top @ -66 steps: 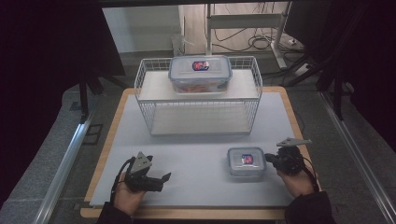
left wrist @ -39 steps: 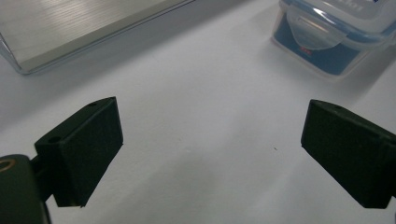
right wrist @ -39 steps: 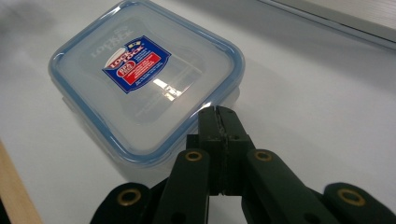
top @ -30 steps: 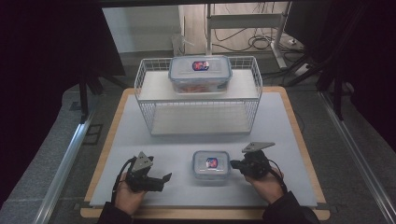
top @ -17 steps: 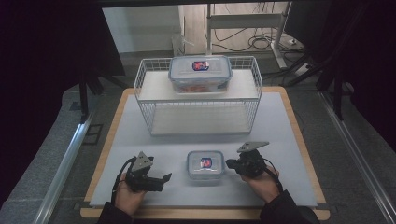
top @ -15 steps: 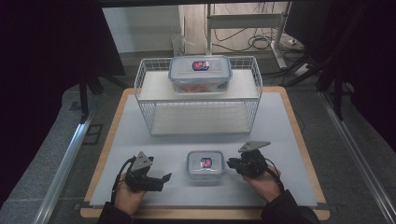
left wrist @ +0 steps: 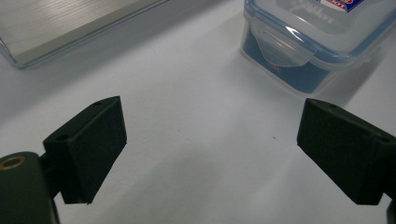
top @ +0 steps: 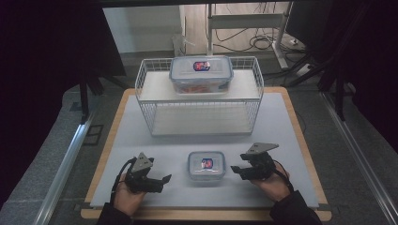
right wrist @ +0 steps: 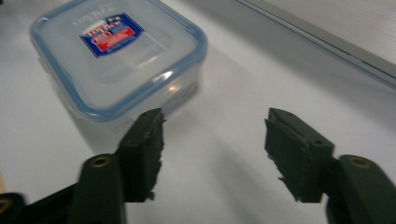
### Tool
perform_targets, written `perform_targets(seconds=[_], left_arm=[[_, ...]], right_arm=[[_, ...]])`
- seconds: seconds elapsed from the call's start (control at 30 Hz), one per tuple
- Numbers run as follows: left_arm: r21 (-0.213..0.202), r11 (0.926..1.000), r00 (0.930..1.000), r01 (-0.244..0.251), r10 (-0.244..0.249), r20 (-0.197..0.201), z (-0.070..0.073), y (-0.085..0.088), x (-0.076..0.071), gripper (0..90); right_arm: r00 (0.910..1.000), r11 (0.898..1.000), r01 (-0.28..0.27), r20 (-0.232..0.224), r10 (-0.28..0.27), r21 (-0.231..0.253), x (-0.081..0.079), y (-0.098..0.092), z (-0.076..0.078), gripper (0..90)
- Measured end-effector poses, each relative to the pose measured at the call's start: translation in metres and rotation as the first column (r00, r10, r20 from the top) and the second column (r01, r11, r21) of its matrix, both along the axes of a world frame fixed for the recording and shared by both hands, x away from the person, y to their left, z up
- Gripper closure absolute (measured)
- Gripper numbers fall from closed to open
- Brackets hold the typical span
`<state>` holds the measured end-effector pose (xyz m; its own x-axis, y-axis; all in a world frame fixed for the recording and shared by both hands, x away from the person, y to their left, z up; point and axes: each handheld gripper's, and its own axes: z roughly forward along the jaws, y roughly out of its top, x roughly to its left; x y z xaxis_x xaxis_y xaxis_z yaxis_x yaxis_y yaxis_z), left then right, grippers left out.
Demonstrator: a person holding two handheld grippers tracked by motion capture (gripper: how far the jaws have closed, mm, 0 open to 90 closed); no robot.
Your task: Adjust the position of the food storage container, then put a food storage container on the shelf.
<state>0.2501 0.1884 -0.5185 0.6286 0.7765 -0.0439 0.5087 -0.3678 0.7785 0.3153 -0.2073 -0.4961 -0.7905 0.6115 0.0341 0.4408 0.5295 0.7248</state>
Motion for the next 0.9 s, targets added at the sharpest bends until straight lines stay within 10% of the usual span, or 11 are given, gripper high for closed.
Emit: perform_targets(seconds=[0.33,0.9], left_arm=[[0.027,0.9996,0.9999,-0.002,0.002,0.013,-0.003,-0.001,0.0,7.3],[0.001,1.0,0.9995,0.005,-0.005,0.031,-0.004,0.002,0.002,4.7]], right_arm=[[0.9991,0.999,0.041,0.013,-0.041,0.02,0.005,-0.012,-0.007,10.1],[0.9974,0.997,0.072,0.007,-0.072,0.006,0.008,-0.014,-0.01,5.2]])
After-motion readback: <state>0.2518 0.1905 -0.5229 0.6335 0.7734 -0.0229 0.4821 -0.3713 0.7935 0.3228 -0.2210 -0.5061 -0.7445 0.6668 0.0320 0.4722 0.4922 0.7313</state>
